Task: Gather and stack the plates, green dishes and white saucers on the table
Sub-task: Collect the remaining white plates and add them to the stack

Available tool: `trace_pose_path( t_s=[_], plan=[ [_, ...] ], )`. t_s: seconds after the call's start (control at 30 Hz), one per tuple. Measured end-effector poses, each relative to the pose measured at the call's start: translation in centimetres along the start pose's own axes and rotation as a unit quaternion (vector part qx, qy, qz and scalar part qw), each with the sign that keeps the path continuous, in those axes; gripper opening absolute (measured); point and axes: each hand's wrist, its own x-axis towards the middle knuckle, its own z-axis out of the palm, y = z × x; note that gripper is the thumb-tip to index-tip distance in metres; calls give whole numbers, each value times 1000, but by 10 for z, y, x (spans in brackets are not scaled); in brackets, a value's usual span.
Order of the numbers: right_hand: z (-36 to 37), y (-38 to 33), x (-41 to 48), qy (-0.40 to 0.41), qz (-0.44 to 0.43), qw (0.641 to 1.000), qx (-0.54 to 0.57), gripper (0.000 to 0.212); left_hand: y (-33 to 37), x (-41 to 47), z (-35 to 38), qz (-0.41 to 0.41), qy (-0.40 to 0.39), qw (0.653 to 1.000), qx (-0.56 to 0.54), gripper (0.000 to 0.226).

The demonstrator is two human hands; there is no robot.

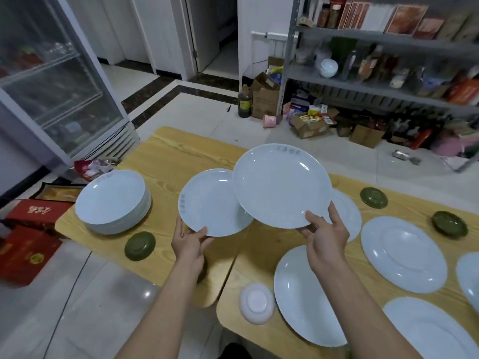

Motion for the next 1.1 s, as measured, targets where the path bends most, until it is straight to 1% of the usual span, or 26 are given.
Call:
trace_pose_path(
  t_s=[0.27,0.47,0.63,0.8,1.1],
  plan=[
    [40,32,9,30,-3,999,-15,67,14,53,-1,-37,-5,998,44,89],
    [60,50,20,33,1,999,-27,68,14,82,-2,-36,-17,997,62,90],
    [73,66,33,44,11,998,-42,71,15,99,-2,-16,-16,994,109,80],
    [81,89,46,56,41,996,-55,74,13,111,-8,-7,-25,989,145,75],
    [101,131,66,58,104,988,-99,79,13,122,-10,-8,-63,982,178,76]
  ],
)
